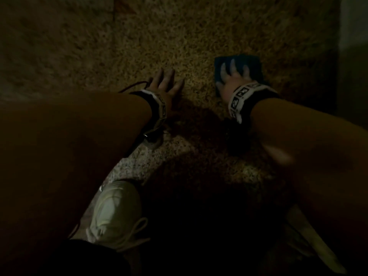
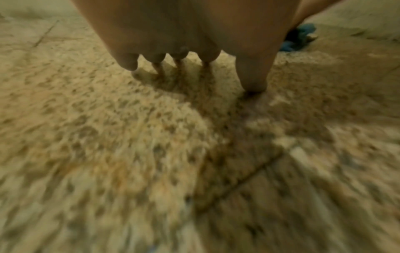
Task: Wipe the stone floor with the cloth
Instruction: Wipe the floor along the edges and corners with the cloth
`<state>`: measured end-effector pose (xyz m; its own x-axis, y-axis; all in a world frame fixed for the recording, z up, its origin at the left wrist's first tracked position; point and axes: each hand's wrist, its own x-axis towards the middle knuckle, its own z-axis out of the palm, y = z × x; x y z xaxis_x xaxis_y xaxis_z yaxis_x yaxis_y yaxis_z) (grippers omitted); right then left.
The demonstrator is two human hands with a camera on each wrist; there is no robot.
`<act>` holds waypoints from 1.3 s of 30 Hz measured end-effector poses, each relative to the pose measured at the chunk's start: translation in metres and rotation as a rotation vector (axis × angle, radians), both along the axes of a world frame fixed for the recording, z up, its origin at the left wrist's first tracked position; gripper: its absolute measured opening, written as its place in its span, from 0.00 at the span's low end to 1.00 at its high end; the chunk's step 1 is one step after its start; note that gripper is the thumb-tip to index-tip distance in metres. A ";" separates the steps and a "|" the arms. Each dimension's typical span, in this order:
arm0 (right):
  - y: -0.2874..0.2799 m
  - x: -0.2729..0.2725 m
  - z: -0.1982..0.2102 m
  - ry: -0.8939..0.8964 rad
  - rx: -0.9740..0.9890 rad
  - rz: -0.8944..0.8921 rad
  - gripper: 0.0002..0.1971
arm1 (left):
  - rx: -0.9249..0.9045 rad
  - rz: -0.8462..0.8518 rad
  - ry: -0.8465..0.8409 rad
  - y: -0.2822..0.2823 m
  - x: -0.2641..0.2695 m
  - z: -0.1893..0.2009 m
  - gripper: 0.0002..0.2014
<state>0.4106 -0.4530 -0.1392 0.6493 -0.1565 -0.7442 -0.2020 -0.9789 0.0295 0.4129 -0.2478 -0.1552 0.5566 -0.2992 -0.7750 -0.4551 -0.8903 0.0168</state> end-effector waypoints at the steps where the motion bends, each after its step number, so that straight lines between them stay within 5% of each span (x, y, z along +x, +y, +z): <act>1: 0.001 0.002 0.000 -0.005 -0.016 -0.004 0.30 | -0.002 -0.007 -0.011 0.001 -0.003 0.001 0.49; 13: 0.012 -0.077 0.007 -0.011 -0.027 0.188 0.30 | 0.090 -0.066 -0.028 -0.016 0.004 0.010 0.53; 17: 0.023 -0.118 0.015 0.007 -0.002 0.271 0.30 | 0.109 -0.068 -0.047 -0.021 0.005 0.010 0.47; 24: -0.013 -0.106 0.010 0.006 0.017 0.583 0.31 | 0.072 -0.039 -0.056 -0.013 0.001 0.007 0.48; 31: -0.014 -0.094 -0.006 -0.037 0.076 0.519 0.32 | 0.089 0.129 -0.051 0.012 0.004 0.007 0.55; 39: 0.027 -0.005 -0.017 -0.173 0.056 0.230 0.31 | 0.005 0.175 -0.053 0.026 -0.006 0.009 0.50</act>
<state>0.4057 -0.4257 -0.1560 0.7809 0.0477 -0.6228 0.0276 -0.9987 -0.0418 0.4070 -0.2214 -0.1462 0.6401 -0.1908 -0.7442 -0.2934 -0.9559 -0.0073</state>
